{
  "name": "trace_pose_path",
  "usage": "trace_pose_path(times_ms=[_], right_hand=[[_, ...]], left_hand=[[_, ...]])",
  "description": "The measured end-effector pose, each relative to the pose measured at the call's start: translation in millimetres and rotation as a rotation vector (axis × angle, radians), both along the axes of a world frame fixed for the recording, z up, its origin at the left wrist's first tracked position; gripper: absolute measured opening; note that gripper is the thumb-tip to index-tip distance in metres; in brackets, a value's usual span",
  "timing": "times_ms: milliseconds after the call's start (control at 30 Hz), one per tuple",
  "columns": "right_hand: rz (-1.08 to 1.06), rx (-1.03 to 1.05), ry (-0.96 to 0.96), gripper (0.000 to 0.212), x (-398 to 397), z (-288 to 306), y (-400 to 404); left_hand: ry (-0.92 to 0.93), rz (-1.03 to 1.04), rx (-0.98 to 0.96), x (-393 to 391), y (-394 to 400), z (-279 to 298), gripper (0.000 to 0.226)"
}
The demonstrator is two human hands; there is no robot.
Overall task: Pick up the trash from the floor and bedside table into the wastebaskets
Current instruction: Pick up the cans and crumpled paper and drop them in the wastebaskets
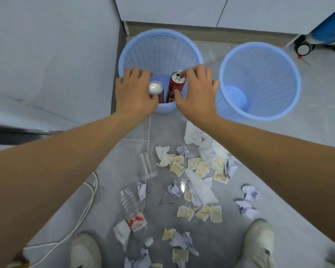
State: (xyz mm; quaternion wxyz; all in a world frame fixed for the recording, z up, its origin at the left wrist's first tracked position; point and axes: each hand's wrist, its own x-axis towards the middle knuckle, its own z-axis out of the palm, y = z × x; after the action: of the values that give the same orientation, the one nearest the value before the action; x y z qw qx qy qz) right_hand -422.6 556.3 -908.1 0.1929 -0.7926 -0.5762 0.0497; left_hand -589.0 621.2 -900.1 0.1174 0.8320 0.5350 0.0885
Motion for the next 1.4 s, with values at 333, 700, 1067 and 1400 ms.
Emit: trace_pose_path(times_ms=[333, 700, 1067, 1400], right_hand=[[-0.099, -0.153, 0.349, 0.007, 7.4, 49.9, -213.0], [-0.345, -0.309, 0.423, 0.013, 111.3, 74.5, -354.0], [-0.432, -0.573, 0.349, 0.071, 264.6, -76.1, -341.4], [-0.268, -0.645, 0.324, 0.060, 283.9, -162.6, -319.4]], left_hand=[[-0.243, -0.045, -0.229, -7.2, -142.3, 73.7, 0.028], [-0.122, -0.094, -0.448, 102.3, -248.3, 90.7, 0.038], [0.245, -0.173, -0.469, 220.3, -237.7, -64.3, 0.071], [0.431, -0.243, -0.391, 232.8, -225.8, -157.0, 0.076]])
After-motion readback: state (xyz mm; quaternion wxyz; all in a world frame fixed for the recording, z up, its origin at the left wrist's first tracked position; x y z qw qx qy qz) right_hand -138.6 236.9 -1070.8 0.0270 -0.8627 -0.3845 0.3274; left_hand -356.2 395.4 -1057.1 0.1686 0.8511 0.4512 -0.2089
